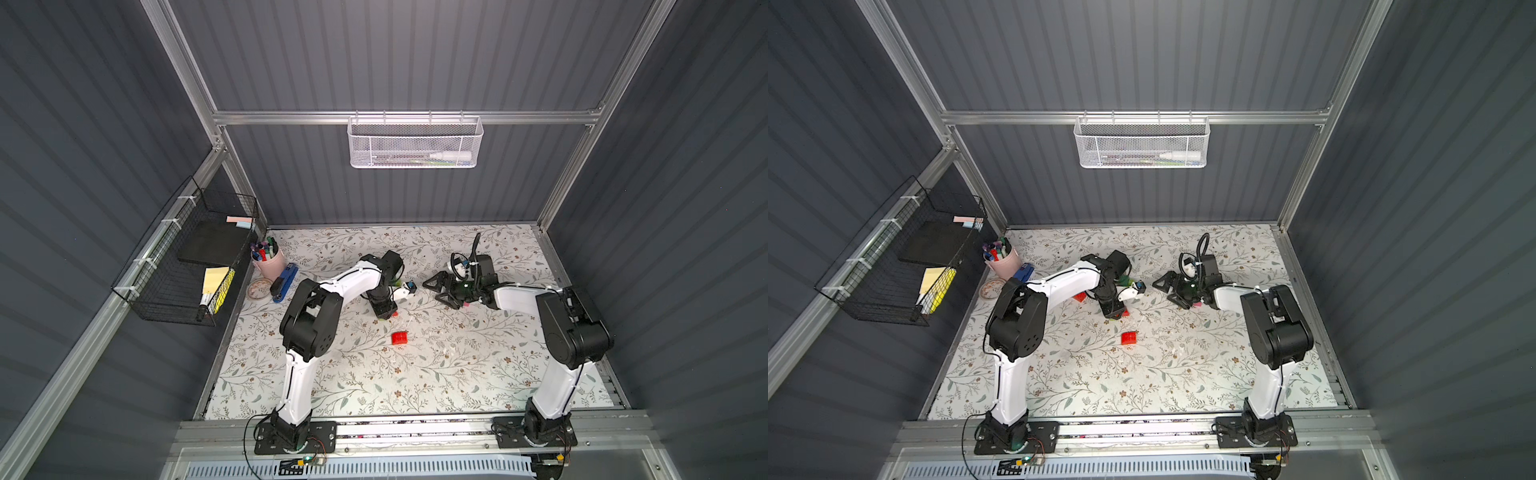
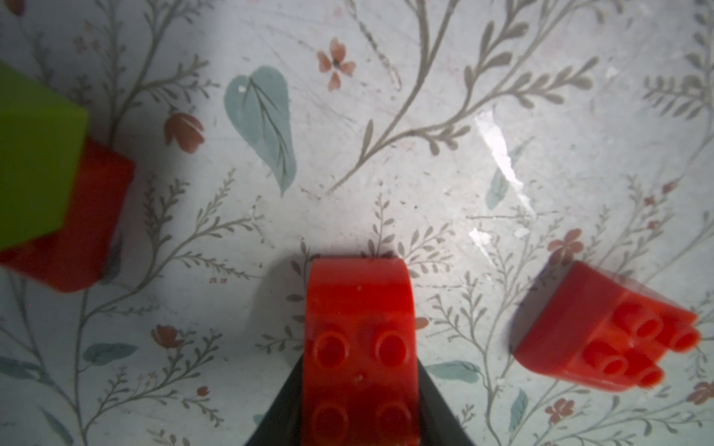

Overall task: Assemble the letter s with lego
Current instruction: Pick up the lego brick from the center of the board.

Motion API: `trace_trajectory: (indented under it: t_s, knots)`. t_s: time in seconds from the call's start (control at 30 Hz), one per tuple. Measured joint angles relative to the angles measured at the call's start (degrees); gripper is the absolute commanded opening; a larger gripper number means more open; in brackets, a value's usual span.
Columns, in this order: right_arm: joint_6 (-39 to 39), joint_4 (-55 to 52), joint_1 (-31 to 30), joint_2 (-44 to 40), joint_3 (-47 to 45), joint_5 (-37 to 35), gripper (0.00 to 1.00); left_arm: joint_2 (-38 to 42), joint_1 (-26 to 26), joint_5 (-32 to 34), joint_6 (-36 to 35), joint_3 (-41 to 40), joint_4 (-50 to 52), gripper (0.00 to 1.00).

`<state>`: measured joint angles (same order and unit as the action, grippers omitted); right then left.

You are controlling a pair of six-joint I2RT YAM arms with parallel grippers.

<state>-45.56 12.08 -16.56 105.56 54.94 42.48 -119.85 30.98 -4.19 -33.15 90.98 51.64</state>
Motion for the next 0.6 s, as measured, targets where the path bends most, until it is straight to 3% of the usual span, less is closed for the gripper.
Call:
trace_trajectory:
  t_s: [0.1, 0.4, 0.6]
  knots:
    - [0.0, 0.1, 0.0, 0.0, -0.2, 0.0, 0.91, 0.0, 0.0, 0.3, -0.1, 0.1, 0.4, 0.27]
    - [-0.1, 0.2, 0.0, 0.0, -0.3, 0.3, 0.91, -0.3, 0.0, -1.2, -0.5, 0.9, 1.2, 0.24]
    - [-1.2, 0.7, 0.0, 0.0, -0.3, 1.2, 0.92, 2.3, -1.6, -6.3, -3.2, 0.4, -1.1, 0.22]
